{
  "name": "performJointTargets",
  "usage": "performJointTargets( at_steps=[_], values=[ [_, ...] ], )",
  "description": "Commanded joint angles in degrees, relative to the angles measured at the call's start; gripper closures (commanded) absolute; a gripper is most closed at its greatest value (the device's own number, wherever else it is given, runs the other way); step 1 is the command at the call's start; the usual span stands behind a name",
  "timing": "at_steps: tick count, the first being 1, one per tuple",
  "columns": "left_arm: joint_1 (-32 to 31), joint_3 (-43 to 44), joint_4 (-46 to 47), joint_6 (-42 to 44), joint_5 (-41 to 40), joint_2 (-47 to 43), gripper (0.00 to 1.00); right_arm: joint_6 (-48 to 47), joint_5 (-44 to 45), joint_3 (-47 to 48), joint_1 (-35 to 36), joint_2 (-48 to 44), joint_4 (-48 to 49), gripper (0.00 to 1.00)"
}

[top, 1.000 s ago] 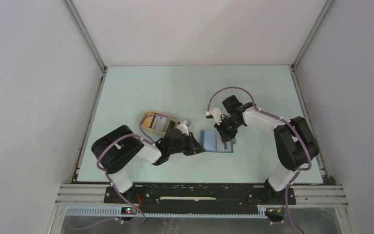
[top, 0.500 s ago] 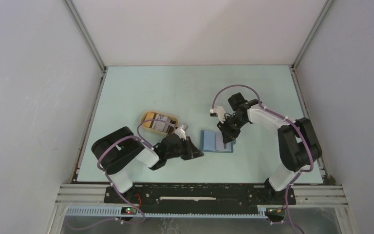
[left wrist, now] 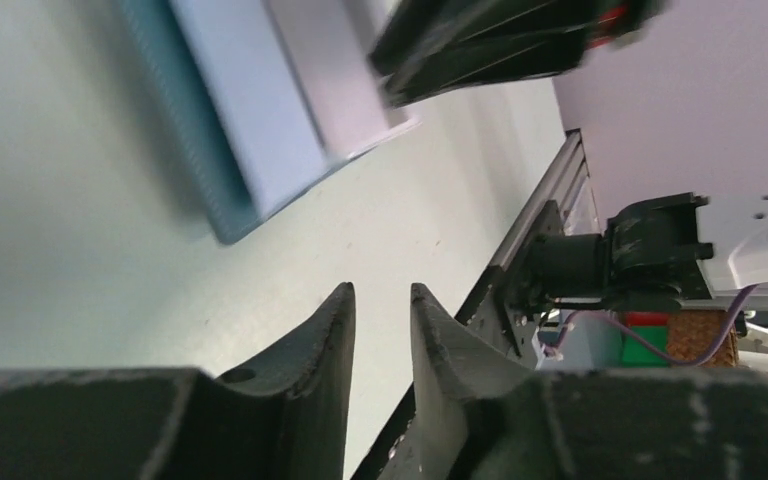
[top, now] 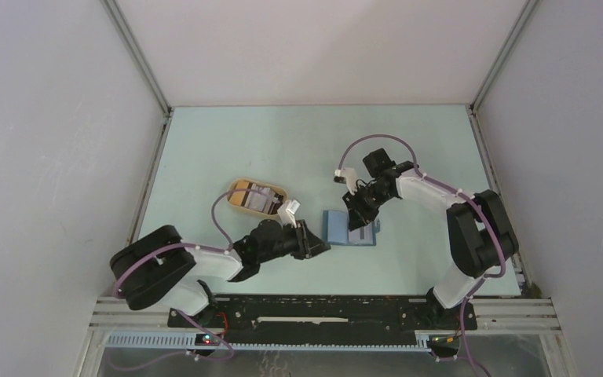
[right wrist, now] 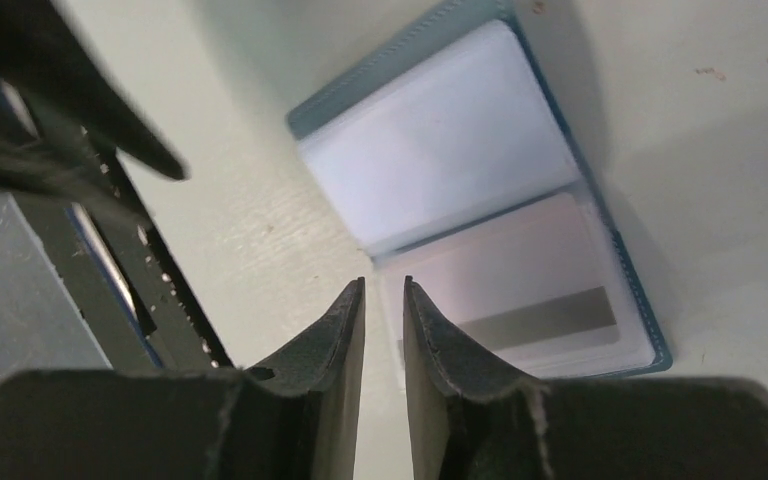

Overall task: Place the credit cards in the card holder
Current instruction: Turn over the card slot in the card holder.

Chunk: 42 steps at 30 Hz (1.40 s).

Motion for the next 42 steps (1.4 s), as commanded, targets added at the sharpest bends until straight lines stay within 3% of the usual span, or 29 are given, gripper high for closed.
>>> performJointTargets(
  at_steps=[1, 3, 9, 16, 28, 42],
  values=[
    [0.0, 7.3, -8.3, 8.9, -2.0, -4.2, 0.66, 5.7, 4.5, 0.5, -1.1, 3.4, 3.2, 0.72],
    [0.7, 11.5, -11.3, 10.3, -1.6, -2.0, 0.67, 6.3, 5.0, 0.7, -2.0, 4.7, 2.9, 0.73],
    [3.3, 19.9, -9.9, 9.3, 3.2, 10.4, 0.82, 6.4, 6.0, 1.2, -4.4, 6.6, 1.4, 0.8],
    [4.9, 27.0, -14.6, 10.0, 3.6, 22.3, 0.84, 5.4, 7.1, 2.3, -5.7, 8.6, -0.7, 0.83],
    [5.2, 27.2, -16.9, 8.7, 5.0, 24.7, 0.86, 1.5, -1.6, 3.2, -5.9, 6.2, -4.0, 0.76],
    [3.0, 33.5, -20.1, 9.5, 8.1, 27.2, 0.86, 2.0, -1.3, 3.2, -6.0, 5.6, -3.6, 0.7]
  ],
)
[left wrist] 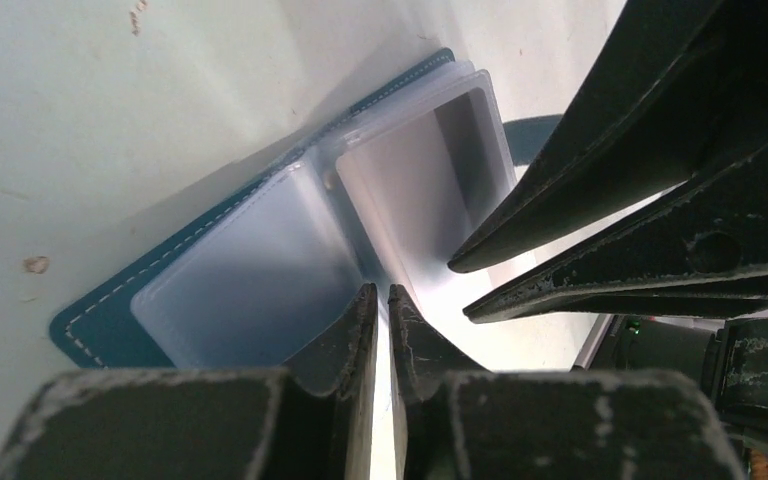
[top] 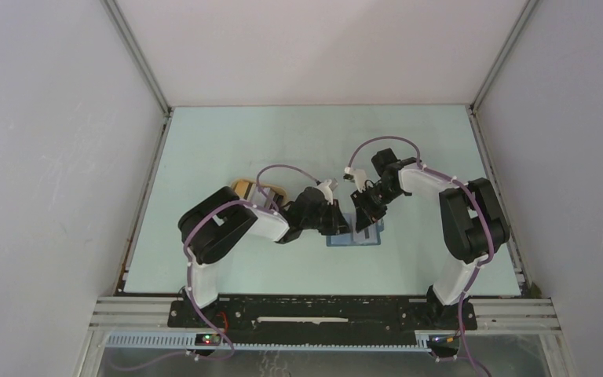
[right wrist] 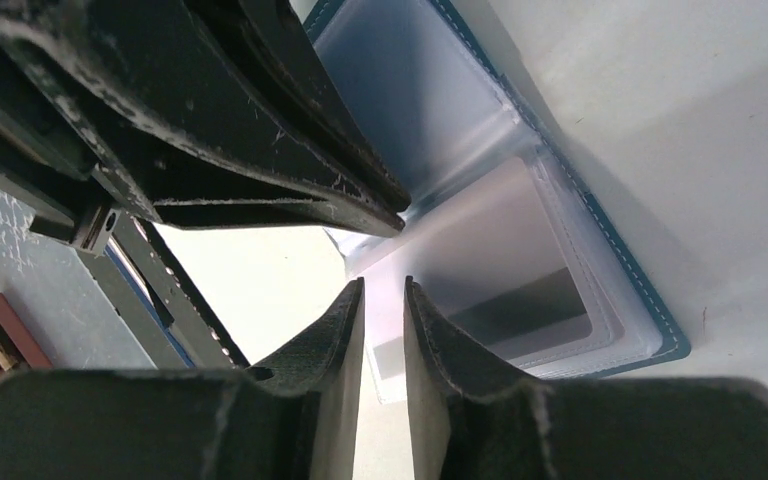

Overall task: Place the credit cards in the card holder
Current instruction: Turn over the card slot in the card holder.

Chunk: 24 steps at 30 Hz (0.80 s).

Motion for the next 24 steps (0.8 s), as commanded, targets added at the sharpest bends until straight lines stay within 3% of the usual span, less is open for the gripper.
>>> performJointTargets(
  at_steps=[1, 11, 20, 24],
  values=[
    [-1.0, 1.6, -2.7, 1.6, 1.4, 0.6, 0.86, -0.6, -0.7, 1.6, -0.4, -2.2, -0.6, 0.7],
    [-1.0, -3.1, 0.8, 1.2, 0.1, -4.3, 0.82, -5.1, 0.0, 1.7, -3.4, -6.7, -3.5, 0.68],
    [-0.8, -6.3, 1.1, 3.0, -0.9, -10.7, 0.77, -3.4, 8.4, 2.3, -3.9, 0.9, -3.9, 0.68],
    [-0.5, -8.3, 1.6, 4.1, -1.1, -13.0, 0.76, -3.7, 7.6, 2.3, -4.0, 0.7, -4.2, 0.68]
  ],
)
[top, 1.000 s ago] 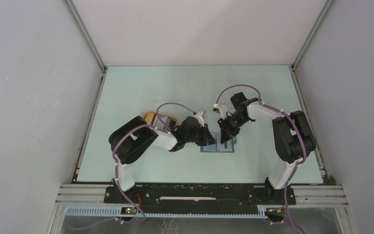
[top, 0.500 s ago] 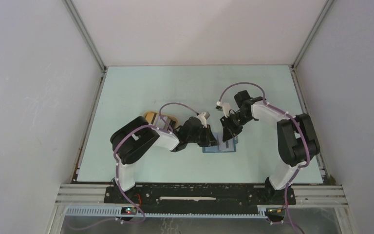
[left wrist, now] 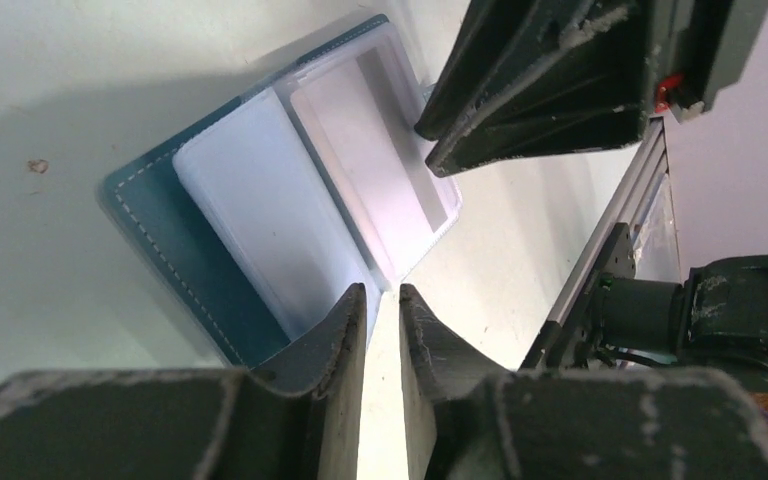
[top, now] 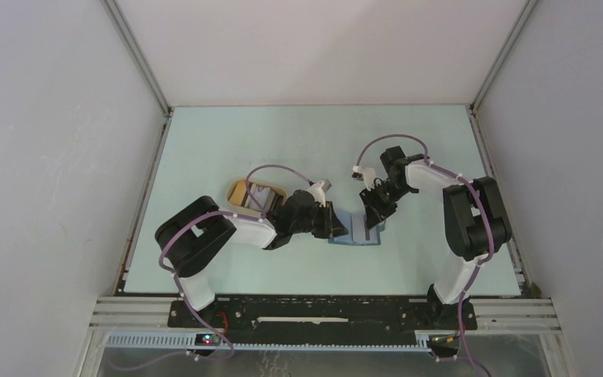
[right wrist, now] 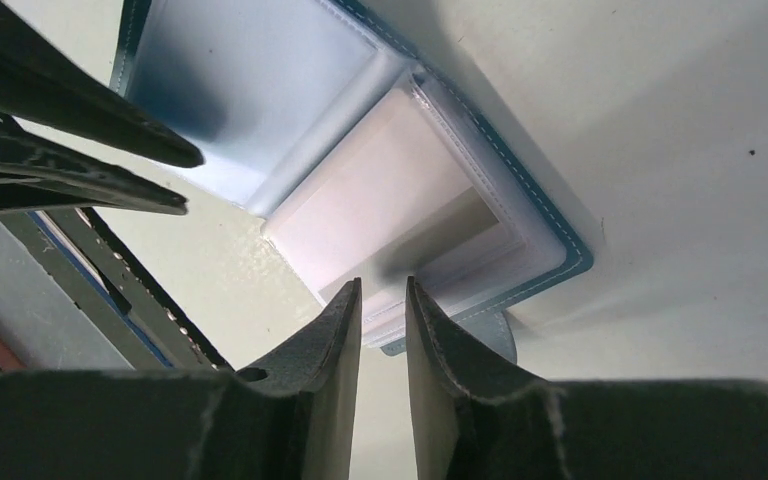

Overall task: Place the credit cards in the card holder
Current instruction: Turn over the card slot in the card holder.

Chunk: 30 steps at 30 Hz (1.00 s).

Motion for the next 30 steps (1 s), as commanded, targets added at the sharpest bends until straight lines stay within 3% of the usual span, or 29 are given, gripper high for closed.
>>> performJointTargets(
  at_steps=[1, 9, 19, 21, 27, 30],
  values=[
    [0.3, -2.6, 1.7, 2.9, -1.1, -4.6, 0.76, -1.3, 1.5, 1.2, -0.4, -0.6, -0.7, 0.68],
    [2.1, -6.7, -0.4, 7.8, -3.3, -14.8, 0.76, -3.4, -6.1, 1.2, -0.3, -8.6, -1.5, 0.67],
    [3.3, -7.2, -19.4, 23.0, -16.9, -37.4, 0.68, -4.7, -11.4, 1.2, -0.3, -13.2, -2.3, 0.66],
    [3.5, -7.3, -22.6, 26.0, -22.4, -42.1, 0.61, -5.5, -12.6, 1.2, -0.2, -14.9, -2.4, 0.66],
    [7.3, -8.5, -29.5, 31.3, -29.8, -52.9, 0.17, -6.2, -13.8, 1.2, -0.1, -27.0, 0.6, 0.62],
    [11.3, -9.6, -29.9, 30.1, -30.6, -56.1, 0.01, -6.1, -12.9, 1.8, -0.1, -33.4, 3.8, 0.49]
  ],
)
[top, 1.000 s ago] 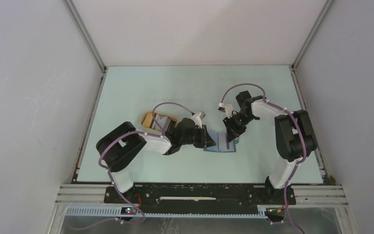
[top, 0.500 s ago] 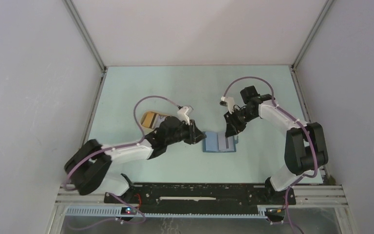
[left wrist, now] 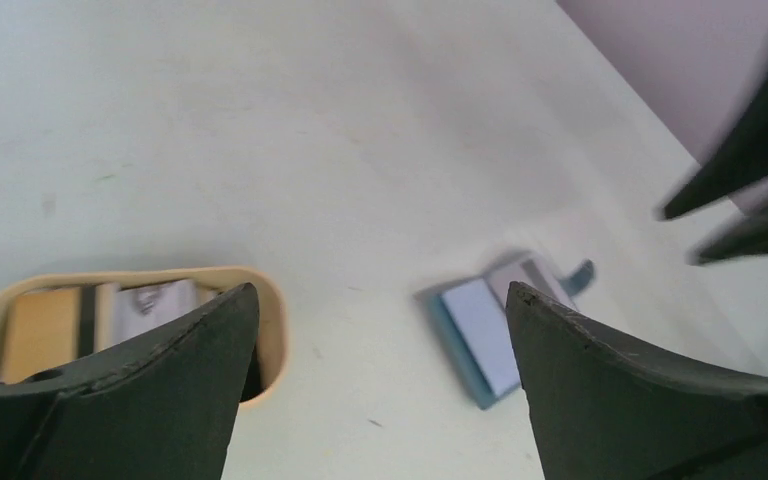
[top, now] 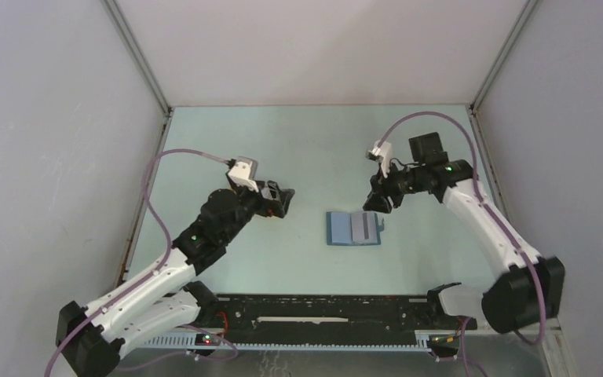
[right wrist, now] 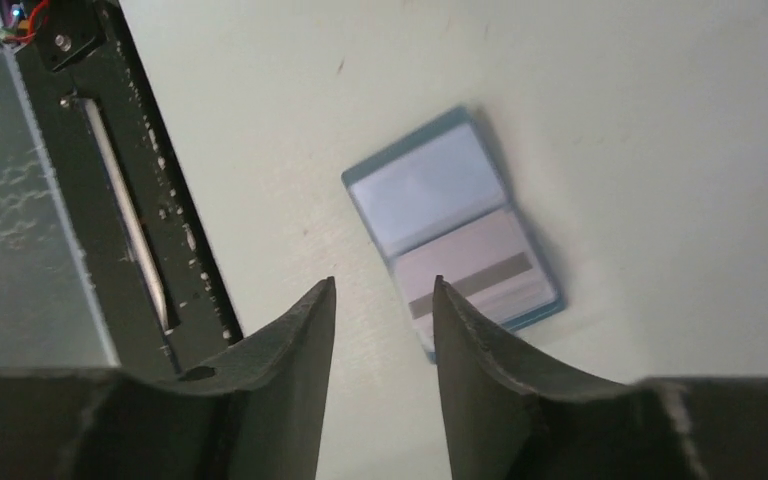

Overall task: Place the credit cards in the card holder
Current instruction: Turn over the card slot in the card holder, then pick up the credit card from the storage box.

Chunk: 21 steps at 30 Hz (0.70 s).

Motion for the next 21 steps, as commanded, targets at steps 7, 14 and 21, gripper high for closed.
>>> performJointTargets(
  at_steps=[7, 14, 21],
  values=[
    [12.8, -5.2, -0.6, -7.4, 1.1, -2.9, 0.0, -0.8, -10.9, 1.6, -0.2, -11.0, 3.7, 0.01],
    [17.1, -6.3, 0.5, -13.1, 3.9, 0.7, 0.0, -4.5, -16.2, -0.4, 0.0, -4.9, 0.0, 0.0],
    [21.9, -5.2, 1.3, -9.6, 3.4, 3.6, 0.0, -2.6, -10.7, -0.4, 1.8, -1.8, 1.2, 0.03]
  ],
)
